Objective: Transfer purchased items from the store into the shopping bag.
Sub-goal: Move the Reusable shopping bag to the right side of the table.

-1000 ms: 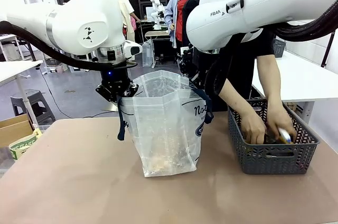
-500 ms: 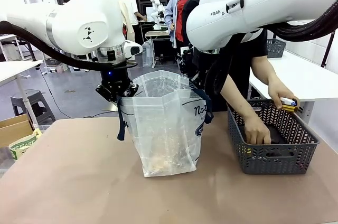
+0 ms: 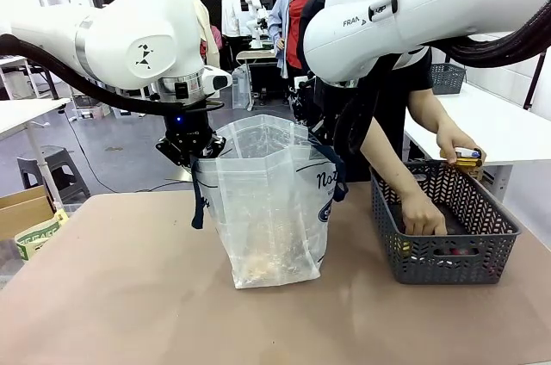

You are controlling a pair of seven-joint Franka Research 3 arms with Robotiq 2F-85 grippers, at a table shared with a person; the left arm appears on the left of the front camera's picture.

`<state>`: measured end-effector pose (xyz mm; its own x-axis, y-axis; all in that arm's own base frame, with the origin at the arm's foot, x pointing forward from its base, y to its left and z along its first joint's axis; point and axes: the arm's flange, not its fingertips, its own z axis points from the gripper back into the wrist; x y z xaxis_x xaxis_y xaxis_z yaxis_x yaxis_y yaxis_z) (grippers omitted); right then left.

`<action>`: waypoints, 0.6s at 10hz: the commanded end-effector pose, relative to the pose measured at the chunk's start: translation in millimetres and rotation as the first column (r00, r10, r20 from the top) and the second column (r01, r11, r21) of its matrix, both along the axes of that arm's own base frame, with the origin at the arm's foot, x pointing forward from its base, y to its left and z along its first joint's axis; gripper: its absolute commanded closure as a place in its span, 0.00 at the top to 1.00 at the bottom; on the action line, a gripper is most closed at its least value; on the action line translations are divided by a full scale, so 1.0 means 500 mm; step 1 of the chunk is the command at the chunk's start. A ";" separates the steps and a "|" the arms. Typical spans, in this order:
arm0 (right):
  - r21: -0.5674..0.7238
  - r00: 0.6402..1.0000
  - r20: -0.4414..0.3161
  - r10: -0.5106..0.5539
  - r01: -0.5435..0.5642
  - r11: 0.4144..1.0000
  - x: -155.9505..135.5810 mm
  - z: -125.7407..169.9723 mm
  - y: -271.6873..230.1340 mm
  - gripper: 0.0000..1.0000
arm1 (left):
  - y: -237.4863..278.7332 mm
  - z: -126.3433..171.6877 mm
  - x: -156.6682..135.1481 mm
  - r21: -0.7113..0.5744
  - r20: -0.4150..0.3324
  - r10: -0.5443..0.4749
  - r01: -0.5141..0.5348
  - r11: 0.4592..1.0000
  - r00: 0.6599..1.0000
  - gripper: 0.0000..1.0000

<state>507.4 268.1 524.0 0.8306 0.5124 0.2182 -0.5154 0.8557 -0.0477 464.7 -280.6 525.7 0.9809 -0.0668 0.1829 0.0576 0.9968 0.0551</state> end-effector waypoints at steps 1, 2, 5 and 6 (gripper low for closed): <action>-0.001 1.000 -0.003 0.002 -0.002 1.000 0.002 0.001 0.001 0.00 | 0.001 0.000 0.000 0.000 0.002 0.001 -0.001 1.000 1.000 0.00; -0.001 1.000 -0.003 0.002 -0.002 1.000 0.002 0.001 0.001 0.00 | 0.001 0.000 0.000 0.000 0.002 0.001 -0.001 1.000 1.000 0.00; -0.001 1.000 -0.003 0.002 -0.002 1.000 0.002 0.001 0.001 0.00 | 0.001 0.000 0.000 0.000 0.002 0.001 -0.001 1.000 1.000 0.00; -0.001 1.000 -0.003 0.002 -0.002 1.000 0.002 0.001 0.001 0.00 | 0.001 0.000 0.000 0.000 0.002 0.001 -0.001 1.000 1.000 0.00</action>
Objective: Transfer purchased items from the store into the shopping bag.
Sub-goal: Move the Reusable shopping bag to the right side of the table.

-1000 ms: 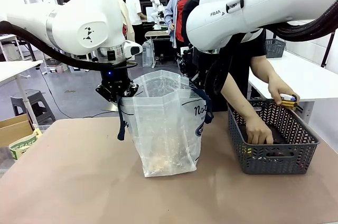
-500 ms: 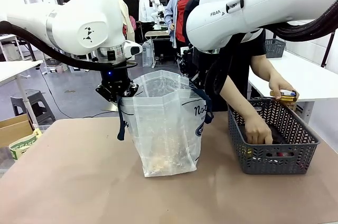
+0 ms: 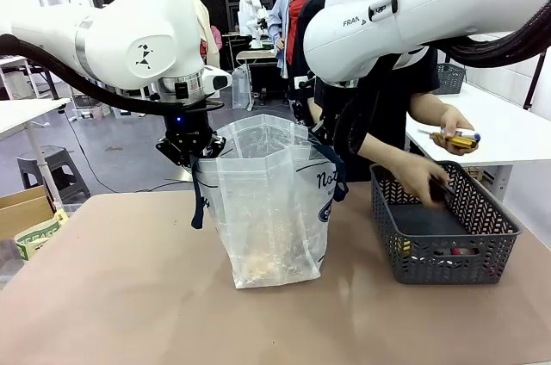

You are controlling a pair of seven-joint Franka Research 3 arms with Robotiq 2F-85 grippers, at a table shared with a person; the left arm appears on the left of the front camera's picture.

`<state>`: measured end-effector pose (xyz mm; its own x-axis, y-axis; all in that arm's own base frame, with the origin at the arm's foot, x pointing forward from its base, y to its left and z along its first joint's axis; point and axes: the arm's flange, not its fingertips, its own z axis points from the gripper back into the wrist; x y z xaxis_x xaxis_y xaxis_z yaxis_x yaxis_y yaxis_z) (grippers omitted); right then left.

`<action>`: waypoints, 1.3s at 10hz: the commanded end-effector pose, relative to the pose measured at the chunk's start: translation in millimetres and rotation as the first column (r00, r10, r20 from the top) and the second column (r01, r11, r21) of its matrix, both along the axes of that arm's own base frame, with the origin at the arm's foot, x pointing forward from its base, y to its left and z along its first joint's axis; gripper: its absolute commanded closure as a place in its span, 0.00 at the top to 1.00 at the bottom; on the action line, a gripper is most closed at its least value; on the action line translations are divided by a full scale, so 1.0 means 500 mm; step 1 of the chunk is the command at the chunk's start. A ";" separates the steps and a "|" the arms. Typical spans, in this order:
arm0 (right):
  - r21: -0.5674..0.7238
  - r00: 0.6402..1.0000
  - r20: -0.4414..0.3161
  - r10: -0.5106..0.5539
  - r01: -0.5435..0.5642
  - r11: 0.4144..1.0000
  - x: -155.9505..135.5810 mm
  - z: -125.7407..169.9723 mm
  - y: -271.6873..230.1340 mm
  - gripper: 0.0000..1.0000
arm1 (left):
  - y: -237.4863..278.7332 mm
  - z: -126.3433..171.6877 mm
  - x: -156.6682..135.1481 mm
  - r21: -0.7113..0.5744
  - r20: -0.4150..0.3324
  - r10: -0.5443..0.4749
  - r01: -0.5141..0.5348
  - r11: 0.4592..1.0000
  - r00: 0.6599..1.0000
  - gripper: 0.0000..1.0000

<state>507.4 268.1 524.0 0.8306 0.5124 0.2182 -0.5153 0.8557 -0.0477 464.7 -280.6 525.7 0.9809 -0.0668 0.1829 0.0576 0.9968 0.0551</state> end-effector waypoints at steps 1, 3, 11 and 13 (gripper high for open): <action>-0.001 1.000 -0.003 0.002 -0.002 1.000 0.002 0.001 0.001 0.00 | 0.001 0.000 0.000 0.000 0.002 0.001 -0.001 1.000 1.000 0.00; -0.001 1.000 -0.003 0.002 -0.002 1.000 0.002 0.001 0.001 0.00 | 0.001 0.000 0.000 0.000 0.002 0.001 -0.001 1.000 1.000 0.00; -0.001 1.000 -0.003 0.002 -0.002 1.000 0.002 0.001 0.001 0.00 | 0.001 0.000 0.000 0.000 0.002 0.001 -0.001 1.000 1.000 0.00; -0.001 1.000 -0.003 0.002 -0.002 1.000 0.002 0.001 0.001 0.00 | 0.001 0.000 0.000 0.000 0.002 0.001 -0.001 1.000 1.000 0.00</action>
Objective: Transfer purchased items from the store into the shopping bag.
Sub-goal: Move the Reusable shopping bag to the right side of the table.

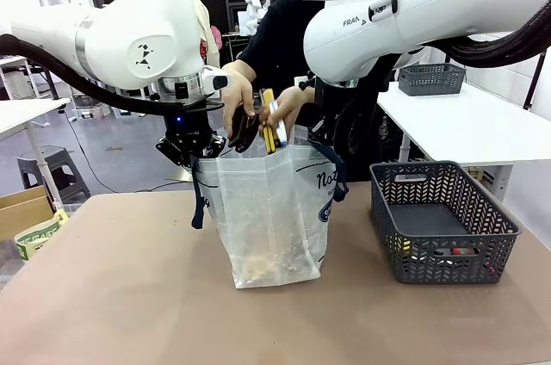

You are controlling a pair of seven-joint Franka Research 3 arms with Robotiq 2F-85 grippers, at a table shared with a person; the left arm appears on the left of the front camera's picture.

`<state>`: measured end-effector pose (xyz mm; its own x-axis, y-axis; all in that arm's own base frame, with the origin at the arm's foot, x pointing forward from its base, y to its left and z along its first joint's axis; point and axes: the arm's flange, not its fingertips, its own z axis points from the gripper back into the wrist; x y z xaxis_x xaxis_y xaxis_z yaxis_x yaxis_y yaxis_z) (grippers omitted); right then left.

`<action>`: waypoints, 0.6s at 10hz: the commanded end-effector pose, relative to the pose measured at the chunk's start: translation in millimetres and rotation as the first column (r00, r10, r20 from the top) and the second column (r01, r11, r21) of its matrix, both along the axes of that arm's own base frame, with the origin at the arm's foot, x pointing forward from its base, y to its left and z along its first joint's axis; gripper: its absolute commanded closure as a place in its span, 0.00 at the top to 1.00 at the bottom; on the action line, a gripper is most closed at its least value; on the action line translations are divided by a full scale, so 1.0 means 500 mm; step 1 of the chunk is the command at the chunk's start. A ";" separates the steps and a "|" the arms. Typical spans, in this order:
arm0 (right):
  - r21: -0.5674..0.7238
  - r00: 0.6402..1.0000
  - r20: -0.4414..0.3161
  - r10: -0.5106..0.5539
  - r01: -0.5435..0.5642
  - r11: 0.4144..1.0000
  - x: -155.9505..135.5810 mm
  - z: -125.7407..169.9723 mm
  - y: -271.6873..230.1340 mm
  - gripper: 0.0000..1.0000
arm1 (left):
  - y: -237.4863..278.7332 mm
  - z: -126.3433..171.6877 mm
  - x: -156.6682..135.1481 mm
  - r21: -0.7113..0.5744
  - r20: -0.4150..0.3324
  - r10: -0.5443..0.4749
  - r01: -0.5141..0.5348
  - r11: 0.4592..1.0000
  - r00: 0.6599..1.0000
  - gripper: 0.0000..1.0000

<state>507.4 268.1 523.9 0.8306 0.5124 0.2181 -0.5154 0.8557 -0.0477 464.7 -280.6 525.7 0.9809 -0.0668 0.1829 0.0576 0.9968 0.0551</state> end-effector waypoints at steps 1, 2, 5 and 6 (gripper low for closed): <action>-0.001 1.000 -0.003 0.002 -0.002 1.000 0.002 0.001 0.001 0.00 | 0.001 0.000 0.000 0.000 0.002 0.001 -0.001 1.000 1.000 0.00; -0.001 1.000 -0.003 0.002 -0.002 1.000 0.002 0.001 0.001 0.00 | 0.001 0.000 0.000 0.000 0.002 0.001 -0.001 1.000 1.000 0.00; -0.001 1.000 -0.003 0.002 -0.002 1.000 0.002 0.001 0.001 0.00 | 0.001 0.000 0.000 0.000 0.002 0.001 -0.001 1.000 1.000 0.00; -0.001 1.000 -0.003 0.002 -0.002 1.000 0.002 0.001 0.001 0.00 | 0.001 0.000 0.000 0.000 0.002 0.001 -0.001 1.000 1.000 0.00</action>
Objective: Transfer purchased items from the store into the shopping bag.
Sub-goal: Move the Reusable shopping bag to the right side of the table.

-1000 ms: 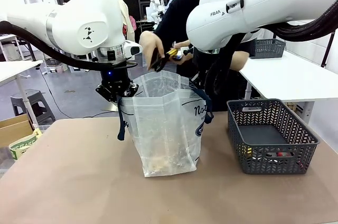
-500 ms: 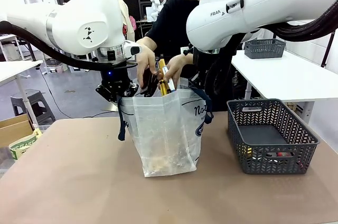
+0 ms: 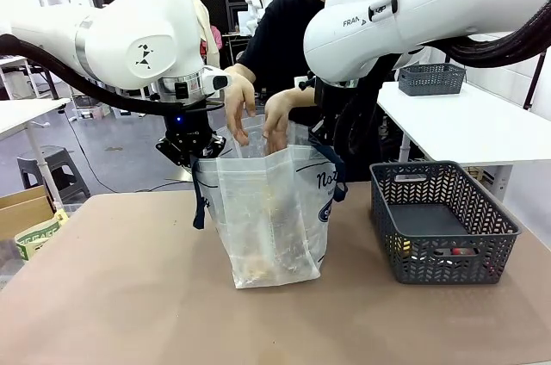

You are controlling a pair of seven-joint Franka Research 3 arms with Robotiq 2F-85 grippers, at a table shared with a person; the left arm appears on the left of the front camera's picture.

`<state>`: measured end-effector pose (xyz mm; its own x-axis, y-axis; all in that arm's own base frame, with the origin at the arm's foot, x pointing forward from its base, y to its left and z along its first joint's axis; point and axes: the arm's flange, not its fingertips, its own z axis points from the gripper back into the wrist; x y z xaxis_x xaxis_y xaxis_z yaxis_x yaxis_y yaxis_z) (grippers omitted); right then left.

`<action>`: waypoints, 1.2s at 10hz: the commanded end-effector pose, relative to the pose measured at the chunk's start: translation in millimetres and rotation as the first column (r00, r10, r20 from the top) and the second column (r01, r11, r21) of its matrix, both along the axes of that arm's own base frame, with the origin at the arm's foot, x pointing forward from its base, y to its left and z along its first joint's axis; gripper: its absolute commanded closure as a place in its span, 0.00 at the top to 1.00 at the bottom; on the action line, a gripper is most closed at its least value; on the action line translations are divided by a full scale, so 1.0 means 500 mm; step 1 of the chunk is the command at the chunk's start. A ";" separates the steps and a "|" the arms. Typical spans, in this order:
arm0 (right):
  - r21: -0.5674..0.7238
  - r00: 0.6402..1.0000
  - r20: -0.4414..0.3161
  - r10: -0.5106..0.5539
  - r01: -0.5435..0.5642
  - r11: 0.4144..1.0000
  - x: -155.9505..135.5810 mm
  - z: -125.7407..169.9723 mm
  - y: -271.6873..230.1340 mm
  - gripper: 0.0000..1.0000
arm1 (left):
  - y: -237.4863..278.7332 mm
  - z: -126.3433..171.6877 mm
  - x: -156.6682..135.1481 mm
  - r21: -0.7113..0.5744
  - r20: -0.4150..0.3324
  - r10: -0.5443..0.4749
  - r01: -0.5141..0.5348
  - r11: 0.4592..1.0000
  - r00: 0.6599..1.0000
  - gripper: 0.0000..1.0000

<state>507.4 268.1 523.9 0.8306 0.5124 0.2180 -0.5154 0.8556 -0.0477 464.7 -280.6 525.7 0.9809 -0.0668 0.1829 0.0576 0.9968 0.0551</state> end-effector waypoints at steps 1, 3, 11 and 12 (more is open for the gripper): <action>-0.001 1.000 -0.003 0.002 -0.002 1.000 0.002 0.001 0.001 0.00 | 0.001 0.000 0.000 0.000 0.002 0.001 -0.001 1.000 1.000 0.00; -0.001 1.000 -0.003 0.002 -0.002 1.000 0.002 0.001 0.001 0.00 | 0.001 0.000 0.000 0.000 0.002 0.001 -0.001 1.000 1.000 0.00; -0.001 1.000 -0.003 0.002 -0.002 1.000 0.002 0.001 0.001 0.00 | 0.001 0.000 0.000 0.000 0.002 0.001 -0.001 1.000 1.000 0.00; -0.001 1.000 -0.003 0.002 -0.002 1.000 0.002 0.001 0.001 0.00 | 0.001 0.000 0.000 0.000 0.002 0.001 -0.001 1.000 1.000 0.00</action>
